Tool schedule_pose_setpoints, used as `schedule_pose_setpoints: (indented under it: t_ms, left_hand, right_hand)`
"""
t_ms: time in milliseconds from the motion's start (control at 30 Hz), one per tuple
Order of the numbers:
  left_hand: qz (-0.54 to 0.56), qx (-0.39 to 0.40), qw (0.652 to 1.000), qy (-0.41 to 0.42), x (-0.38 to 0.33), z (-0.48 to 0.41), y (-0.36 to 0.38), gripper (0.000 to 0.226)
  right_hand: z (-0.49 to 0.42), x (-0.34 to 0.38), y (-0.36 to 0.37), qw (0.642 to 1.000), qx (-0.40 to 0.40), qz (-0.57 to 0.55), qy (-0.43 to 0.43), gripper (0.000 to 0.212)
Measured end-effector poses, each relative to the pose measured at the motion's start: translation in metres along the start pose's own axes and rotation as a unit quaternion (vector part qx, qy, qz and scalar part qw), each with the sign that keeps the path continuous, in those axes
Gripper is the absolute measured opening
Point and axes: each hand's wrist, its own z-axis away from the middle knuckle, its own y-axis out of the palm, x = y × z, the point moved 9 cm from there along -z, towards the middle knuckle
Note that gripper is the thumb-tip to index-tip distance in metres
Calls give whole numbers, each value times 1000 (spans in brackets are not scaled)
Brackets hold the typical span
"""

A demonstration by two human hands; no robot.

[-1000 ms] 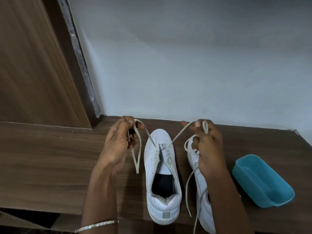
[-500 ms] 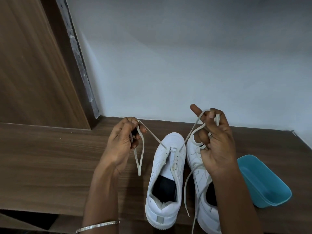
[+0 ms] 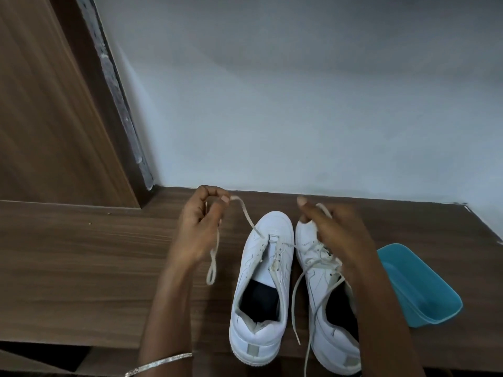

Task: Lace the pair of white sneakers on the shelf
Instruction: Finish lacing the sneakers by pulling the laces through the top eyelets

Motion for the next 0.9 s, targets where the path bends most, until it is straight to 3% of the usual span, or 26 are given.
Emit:
schedule_pose_setpoints:
  t_ms: [100, 233, 400, 600, 900]
  left_hand:
    - [-197, 4, 979, 45, 13, 0, 14, 10]
    - [-362, 61, 930, 19, 38, 8, 48, 21]
    - [-407, 46, 912, 1, 48, 10, 55, 18]
    - [-443, 38, 896, 26, 41, 10, 58, 11]
    - [-486, 23, 873, 23, 47, 10, 56, 23]
  right_hand:
    - [-3, -16, 23, 976, 35, 216, -13, 42]
    - [-3, -17, 46, 913, -11, 405, -55, 14]
    - [-6, -20, 49, 913, -50, 401, -62, 21]
    - [-9, -23, 57, 923, -1, 374, -87, 24]
    - [-4, -16, 62, 948, 0, 300, -105, 5]
